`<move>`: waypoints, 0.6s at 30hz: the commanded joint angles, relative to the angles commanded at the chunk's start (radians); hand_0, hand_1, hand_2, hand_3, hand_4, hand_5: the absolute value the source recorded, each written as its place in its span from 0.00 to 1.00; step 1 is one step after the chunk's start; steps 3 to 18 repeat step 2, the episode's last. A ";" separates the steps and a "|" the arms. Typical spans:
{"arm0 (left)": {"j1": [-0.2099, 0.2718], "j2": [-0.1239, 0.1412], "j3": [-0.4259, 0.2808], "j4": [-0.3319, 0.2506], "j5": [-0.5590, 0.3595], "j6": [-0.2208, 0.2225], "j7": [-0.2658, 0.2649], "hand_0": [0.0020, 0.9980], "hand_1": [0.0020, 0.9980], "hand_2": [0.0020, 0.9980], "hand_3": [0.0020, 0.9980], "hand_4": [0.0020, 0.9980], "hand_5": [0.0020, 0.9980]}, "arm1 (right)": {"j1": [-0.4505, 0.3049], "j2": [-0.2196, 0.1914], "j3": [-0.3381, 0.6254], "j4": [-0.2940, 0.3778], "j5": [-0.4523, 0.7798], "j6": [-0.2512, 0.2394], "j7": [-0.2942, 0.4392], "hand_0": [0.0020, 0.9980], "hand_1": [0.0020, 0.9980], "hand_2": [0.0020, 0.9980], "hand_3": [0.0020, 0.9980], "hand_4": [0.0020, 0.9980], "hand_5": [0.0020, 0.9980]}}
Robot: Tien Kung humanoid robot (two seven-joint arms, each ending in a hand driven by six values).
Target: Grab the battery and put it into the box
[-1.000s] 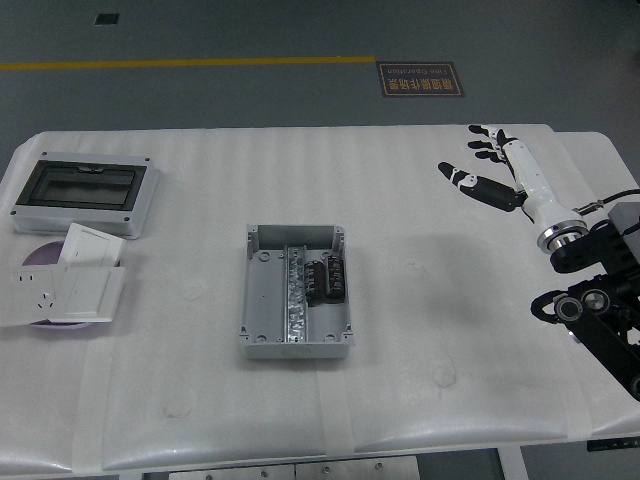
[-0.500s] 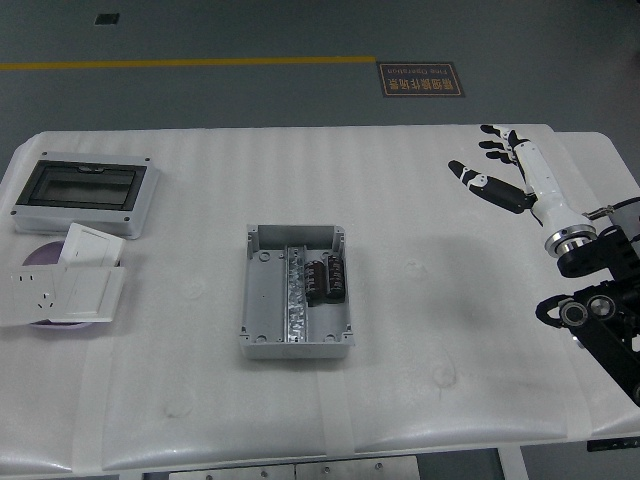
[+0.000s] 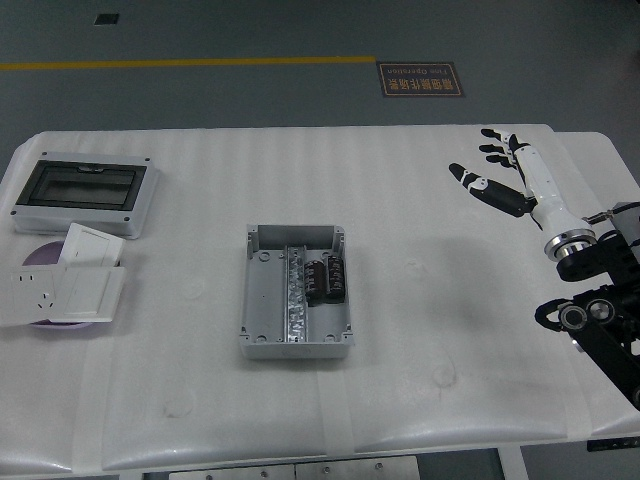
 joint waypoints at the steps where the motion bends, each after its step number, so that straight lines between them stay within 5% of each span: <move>1: 0.001 -0.001 0.002 0.000 -0.002 0.000 0.000 0.65 0.67 0.60 0.62 0.62 0.00 | -0.001 -0.001 0.000 0.001 0.001 -0.002 0.001 0.81 0.78 0.80 0.86 0.90 0.56; 18: 0.002 -0.001 0.005 0.000 -0.005 0.001 -0.001 0.65 0.67 0.60 0.62 0.62 0.00 | -0.003 -0.003 0.000 0.001 0.002 -0.004 0.003 0.81 0.78 0.80 0.86 0.90 0.56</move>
